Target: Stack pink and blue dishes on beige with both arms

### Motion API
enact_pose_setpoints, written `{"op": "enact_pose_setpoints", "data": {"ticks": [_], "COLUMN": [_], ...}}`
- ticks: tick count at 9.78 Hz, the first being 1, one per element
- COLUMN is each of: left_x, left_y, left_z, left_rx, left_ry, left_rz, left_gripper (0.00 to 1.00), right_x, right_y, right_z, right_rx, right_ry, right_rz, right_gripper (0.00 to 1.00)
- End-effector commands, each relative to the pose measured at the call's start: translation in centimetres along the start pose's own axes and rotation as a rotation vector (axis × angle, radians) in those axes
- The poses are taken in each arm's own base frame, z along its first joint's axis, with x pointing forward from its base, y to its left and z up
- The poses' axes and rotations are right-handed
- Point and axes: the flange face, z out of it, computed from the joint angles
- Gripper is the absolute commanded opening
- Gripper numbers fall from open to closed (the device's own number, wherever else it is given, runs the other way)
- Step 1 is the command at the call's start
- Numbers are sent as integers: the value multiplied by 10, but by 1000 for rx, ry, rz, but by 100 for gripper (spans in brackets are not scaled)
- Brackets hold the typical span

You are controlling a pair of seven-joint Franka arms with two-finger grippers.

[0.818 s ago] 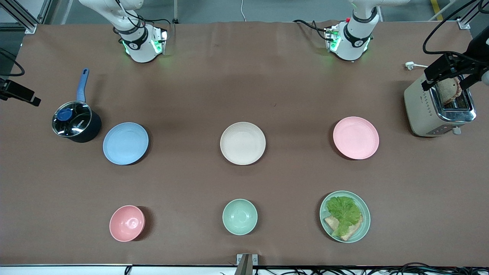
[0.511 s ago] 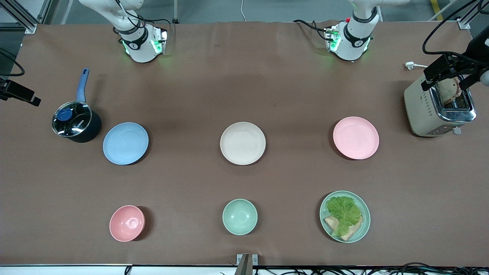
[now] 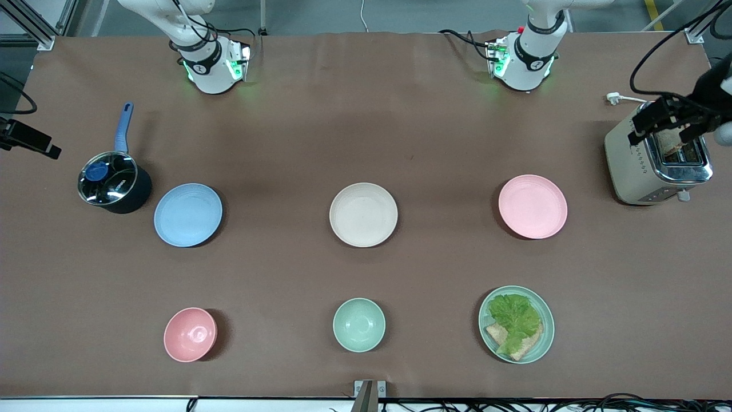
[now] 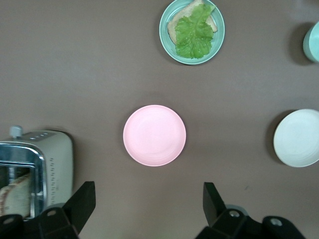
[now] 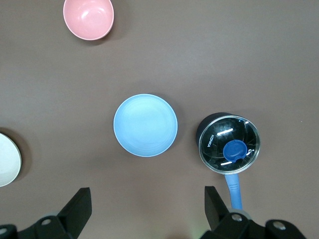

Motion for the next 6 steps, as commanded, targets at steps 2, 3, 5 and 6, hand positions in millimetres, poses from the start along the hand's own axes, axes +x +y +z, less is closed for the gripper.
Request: {"op": "enact_pose_setpoints", "data": {"ticks": [2, 3, 5, 6], "left_x": [12, 15, 28, 31], "left_y": [-72, -82, -98, -107], "left_z": [120, 159, 244, 286], "left_rx": [-54, -45, -34, -35], "left_ry": [-3, 8, -72, -137], "left_rz": [26, 65, 134, 170], "left_gripper": [95, 100, 100, 100], "right_x": [-1, 4, 22, 33], "right_y": [-1, -1, 9, 16], "right_z": [-1, 7, 56, 101], "right_rx": [-4, 5, 61, 99], "right_ry": [11, -5, -63, -72], "right_rz": [-11, -19, -66, -68], "right_gripper": [100, 100, 100, 100]}}
